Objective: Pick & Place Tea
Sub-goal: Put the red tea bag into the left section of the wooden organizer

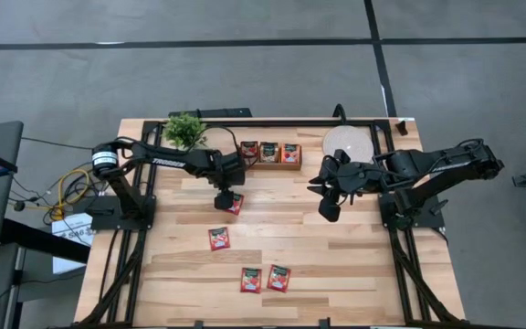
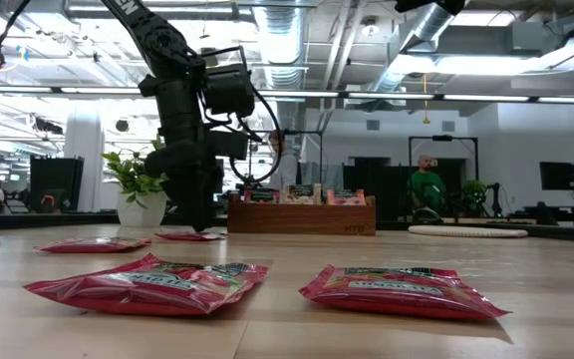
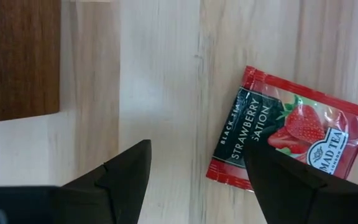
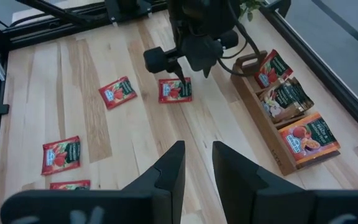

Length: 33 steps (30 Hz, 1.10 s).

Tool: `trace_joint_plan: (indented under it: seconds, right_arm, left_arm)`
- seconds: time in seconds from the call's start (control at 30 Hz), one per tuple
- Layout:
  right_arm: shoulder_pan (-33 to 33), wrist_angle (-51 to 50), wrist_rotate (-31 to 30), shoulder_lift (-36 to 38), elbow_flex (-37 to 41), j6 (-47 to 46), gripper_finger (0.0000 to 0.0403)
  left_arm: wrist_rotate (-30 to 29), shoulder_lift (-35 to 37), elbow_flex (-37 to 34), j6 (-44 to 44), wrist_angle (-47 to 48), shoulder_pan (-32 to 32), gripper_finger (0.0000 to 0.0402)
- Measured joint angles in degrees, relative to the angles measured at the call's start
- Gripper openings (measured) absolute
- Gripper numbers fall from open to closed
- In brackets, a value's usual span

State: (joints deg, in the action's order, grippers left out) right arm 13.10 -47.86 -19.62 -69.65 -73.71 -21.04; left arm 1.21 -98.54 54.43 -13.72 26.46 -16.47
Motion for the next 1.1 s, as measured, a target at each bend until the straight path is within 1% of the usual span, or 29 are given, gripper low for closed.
trace_joint_plan:
  seconds: [0.17,0.27,0.47,1.1]
  right_arm:
    - [0.00,0.00,0.00,0.00,0.00,0.00,0.0075]
    - [0.00,0.02,0.00,0.00,0.00,0.00,0.0075]
    - [-0.02,0.35,0.00,0.00,0.00,0.00,0.0075]
    - [-0.01,0.37,0.00,0.00,0.00,0.01,0.0075]
  left_arm:
    - [0.00,-0.25,0.02,-0.02,-0.07,0.00,0.0245]
    - [0.04,-1.68,0.11,-0.17,-0.29,0.00,0.0230]
    - [0.89,-4.13,0.46,0.47,-0.31,0.56,0.0187]
    - [1.19,-3.88,0.38,4.36,0.28,1.09,0.0031]
